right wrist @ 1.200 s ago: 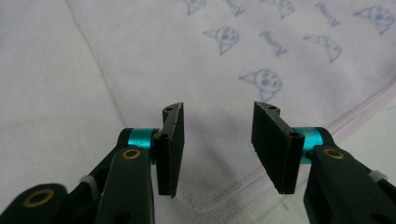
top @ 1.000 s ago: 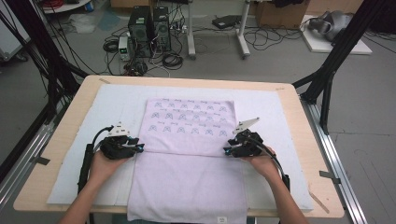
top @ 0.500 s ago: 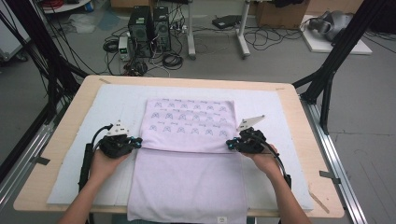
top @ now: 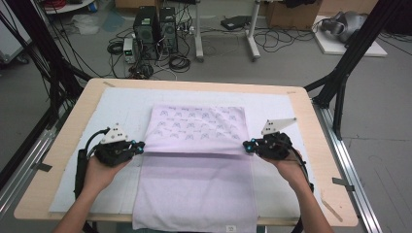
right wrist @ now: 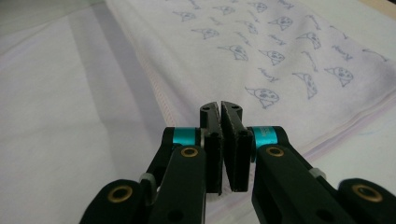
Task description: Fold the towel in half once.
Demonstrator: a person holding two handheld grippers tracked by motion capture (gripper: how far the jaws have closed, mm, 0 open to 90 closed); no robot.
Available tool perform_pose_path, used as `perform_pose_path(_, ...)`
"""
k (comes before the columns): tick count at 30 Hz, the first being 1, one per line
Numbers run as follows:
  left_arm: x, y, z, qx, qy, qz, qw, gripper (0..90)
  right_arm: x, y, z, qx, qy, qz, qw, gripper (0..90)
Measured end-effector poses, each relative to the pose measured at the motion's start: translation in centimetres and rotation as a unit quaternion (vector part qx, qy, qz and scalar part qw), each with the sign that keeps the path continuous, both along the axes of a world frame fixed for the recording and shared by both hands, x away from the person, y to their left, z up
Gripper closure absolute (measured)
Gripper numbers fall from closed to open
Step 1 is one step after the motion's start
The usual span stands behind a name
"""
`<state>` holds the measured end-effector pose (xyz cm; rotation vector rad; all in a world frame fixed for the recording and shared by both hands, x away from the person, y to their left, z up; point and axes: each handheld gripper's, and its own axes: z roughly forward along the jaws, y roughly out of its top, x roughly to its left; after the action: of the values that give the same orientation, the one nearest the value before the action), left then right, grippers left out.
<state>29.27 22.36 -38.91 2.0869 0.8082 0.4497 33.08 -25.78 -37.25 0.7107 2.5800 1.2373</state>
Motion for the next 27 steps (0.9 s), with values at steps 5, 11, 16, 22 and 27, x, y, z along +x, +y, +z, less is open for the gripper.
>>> perform_pose_path(5, -4.9, -0.3, -0.5, 0.014, -0.007, -0.016, 0.9998, 86.6, -4.5, -0.2, -0.6, -0.015, -0.003, 0.033, 0.9993, 87.4)
perform_pose_path(11, -10.5, 0.0, -0.8, 0.004, 0.01, -0.046, 0.9989, 86.4, -9.1, -0.8, -0.4, -0.012, 0.01, 0.073, 0.9972, 86.2)
perform_pose_path(16, -9.1, 0.3, -0.8, 0.007, 0.009, -0.034, 0.9994, 61.8, -8.7, -1.6, -0.8, -0.002, 0.018, 0.058, 0.9981, 65.6)
perform_pose_path(22, -2.6, 0.2, -0.9, -0.013, -0.004, 0.004, 0.9999, 56.0, -1.9, -1.1, -1.5, -0.012, 0.01, -0.007, 0.9999, 57.5)
perform_pose_path(27, 4.2, -0.5, -1.5, -0.008, 0.002, 0.05, 0.9987, 52.8, 4.6, -0.3, -2.1, -0.031, 0.028, -0.064, 0.9971, 50.6)
